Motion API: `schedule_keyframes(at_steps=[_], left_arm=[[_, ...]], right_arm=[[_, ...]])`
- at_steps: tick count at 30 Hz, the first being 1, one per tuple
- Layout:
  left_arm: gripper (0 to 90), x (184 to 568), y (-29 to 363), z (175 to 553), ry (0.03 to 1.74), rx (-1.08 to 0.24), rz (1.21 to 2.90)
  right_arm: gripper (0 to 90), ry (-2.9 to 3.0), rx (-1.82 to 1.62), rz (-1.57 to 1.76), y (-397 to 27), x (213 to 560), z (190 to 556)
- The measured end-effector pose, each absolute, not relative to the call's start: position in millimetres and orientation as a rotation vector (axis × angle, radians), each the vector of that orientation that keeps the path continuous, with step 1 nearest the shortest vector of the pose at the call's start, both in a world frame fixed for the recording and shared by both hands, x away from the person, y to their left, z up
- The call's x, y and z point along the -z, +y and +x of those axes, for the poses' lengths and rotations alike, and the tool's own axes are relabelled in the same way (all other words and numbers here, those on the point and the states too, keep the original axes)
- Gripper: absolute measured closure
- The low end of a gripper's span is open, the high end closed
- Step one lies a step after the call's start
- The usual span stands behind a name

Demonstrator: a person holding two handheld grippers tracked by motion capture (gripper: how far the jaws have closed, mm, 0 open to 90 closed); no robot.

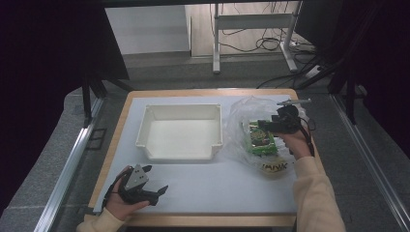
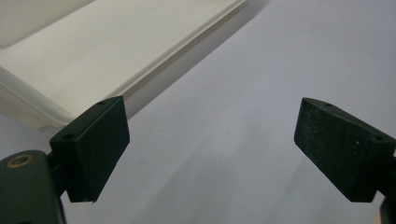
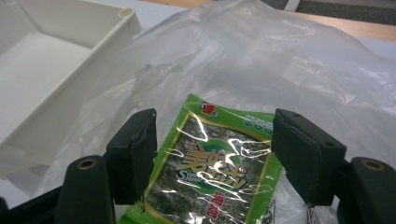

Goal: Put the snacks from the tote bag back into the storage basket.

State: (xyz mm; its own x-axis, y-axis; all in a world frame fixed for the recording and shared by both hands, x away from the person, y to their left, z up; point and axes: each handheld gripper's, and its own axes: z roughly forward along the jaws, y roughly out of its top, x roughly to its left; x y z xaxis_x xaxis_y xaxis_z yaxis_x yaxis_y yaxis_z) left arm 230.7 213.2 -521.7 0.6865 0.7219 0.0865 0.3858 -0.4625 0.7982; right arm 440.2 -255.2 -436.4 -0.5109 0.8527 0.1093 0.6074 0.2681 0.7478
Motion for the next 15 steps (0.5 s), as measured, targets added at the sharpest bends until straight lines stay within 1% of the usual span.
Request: schedule_keyframes(at_steps=[15], left_arm=[[10.2,522,214,231,0.850,-0.534,2.095]], right_arm=[[35.6,2.272,-1.018,1.439,-265,454,453]])
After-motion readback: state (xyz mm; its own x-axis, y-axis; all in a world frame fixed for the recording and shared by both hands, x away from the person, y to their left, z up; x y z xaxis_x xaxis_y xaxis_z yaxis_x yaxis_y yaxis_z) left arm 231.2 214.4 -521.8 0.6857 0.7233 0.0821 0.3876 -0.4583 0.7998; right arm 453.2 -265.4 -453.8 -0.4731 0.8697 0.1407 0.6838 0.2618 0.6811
